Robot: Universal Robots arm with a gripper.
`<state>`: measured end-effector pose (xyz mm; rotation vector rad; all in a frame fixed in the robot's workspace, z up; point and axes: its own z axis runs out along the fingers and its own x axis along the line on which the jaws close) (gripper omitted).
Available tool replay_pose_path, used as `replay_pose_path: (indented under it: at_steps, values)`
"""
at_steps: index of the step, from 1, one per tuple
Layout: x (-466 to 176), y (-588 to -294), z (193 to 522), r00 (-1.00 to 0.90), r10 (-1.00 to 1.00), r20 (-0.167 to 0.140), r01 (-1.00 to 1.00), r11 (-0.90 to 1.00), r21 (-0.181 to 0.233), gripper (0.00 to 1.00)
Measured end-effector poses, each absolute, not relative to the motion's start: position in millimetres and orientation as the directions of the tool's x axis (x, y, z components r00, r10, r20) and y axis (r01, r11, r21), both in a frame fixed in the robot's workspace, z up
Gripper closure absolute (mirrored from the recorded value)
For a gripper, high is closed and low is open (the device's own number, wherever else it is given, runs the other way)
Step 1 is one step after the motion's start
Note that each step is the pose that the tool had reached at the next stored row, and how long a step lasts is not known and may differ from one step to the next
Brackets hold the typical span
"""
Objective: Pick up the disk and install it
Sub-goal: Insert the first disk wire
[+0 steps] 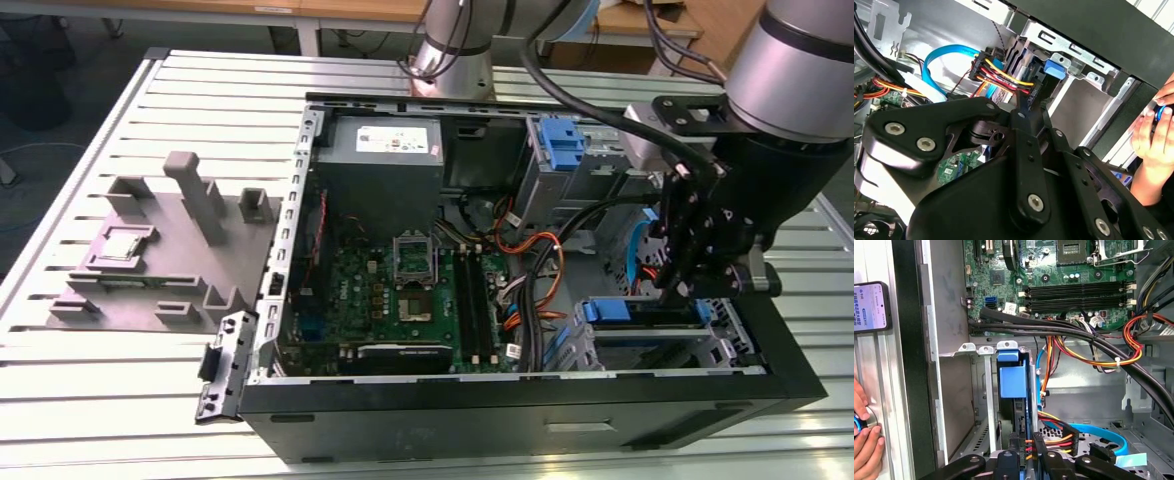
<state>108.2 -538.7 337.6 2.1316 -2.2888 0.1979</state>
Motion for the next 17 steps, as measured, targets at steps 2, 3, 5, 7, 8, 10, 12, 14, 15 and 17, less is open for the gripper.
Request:
replay_pose_path:
  at_steps: [2, 3, 5, 7, 8, 10, 12, 14, 15, 17]
  values:
    - [108.5, -538.7, 338.0, -0.074, -0.993, 0.089, -0.994, 0.067, -0.085, 0.75]
    - [108.7, -538.6, 338.1, -0.074, -0.993, 0.087, -0.994, 0.067, -0.083, 0.75]
    - [108.9, -538.6, 338.4, -0.074, -0.994, 0.085, -0.995, 0.067, -0.08, 0.75]
    - [109.3, -538.6, 338.4, -0.074, -0.994, 0.083, -0.995, 0.068, -0.077, 0.75]
    - [109.6, -538.6, 338.4, -0.074, -0.994, 0.082, -0.995, 0.068, -0.075, 0.75]
    - [110.4, -538.7, 338.4, -0.074, -0.994, 0.079, -0.995, 0.068, -0.071, 0.75]
    - [111.1, -538.7, 338.4, -0.074, -0.994, 0.076, -0.996, 0.069, -0.065, 0.75]
    - [111.7, -538.6, 338.4, -0.073, -0.995, 0.075, -0.996, 0.069, -0.061, 0.75]
    - [111.6, -538.6, 338.4, -0.074, -0.995, 0.074, -0.996, 0.069, -0.06, 0.75]
    - [111.7, -538.7, 338.4, -0.073, -0.995, 0.074, -0.996, 0.069, -0.06, 0.75]
